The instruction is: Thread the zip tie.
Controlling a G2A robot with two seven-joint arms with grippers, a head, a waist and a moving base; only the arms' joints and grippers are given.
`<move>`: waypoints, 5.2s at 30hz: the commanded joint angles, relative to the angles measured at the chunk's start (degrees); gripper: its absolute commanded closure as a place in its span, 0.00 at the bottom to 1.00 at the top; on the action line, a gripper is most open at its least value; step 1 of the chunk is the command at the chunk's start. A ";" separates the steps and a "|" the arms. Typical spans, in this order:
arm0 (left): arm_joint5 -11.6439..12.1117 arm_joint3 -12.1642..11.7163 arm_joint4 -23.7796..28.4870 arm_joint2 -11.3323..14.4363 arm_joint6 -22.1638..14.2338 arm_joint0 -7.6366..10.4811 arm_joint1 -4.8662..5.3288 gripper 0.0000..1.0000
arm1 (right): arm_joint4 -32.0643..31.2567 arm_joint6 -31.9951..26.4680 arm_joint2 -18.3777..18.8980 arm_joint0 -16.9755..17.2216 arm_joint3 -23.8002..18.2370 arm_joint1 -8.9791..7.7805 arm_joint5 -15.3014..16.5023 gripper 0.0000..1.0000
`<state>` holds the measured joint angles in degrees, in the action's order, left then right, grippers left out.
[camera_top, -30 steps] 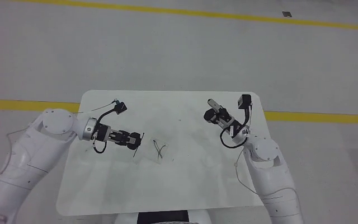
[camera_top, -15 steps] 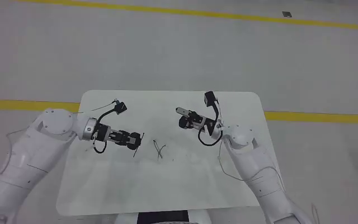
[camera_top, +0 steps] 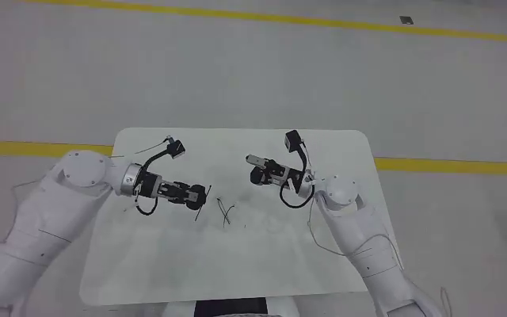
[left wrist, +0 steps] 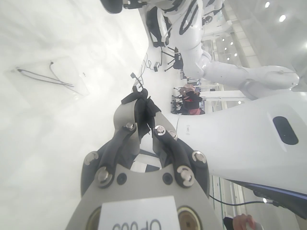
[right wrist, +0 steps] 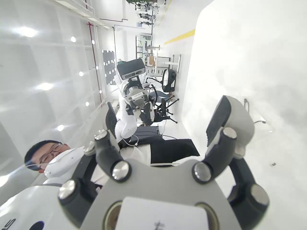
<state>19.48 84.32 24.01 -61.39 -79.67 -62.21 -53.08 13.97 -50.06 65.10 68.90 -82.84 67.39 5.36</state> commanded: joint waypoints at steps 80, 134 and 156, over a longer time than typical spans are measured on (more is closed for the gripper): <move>0.00 2.41 2.71 -0.34 0.03 -1.21 -1.55 1.00 | 22.55 -11.71 -7.19 -3.79 3.50 2.32 -7.71 0.62; 0.00 2.41 2.71 -0.34 0.03 -1.21 -1.55 1.00 | 19.13 -15.31 -8.88 -4.77 3.09 1.81 -6.05 0.89; 0.00 2.41 2.71 -0.34 0.03 -1.21 -1.55 1.00 | 19.37 -14.87 -9.31 -4.87 3.20 1.78 -5.91 1.00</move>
<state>19.48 86.72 26.72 -61.73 -79.64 -63.42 -54.63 33.22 -64.97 55.75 63.97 -79.63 69.18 -0.58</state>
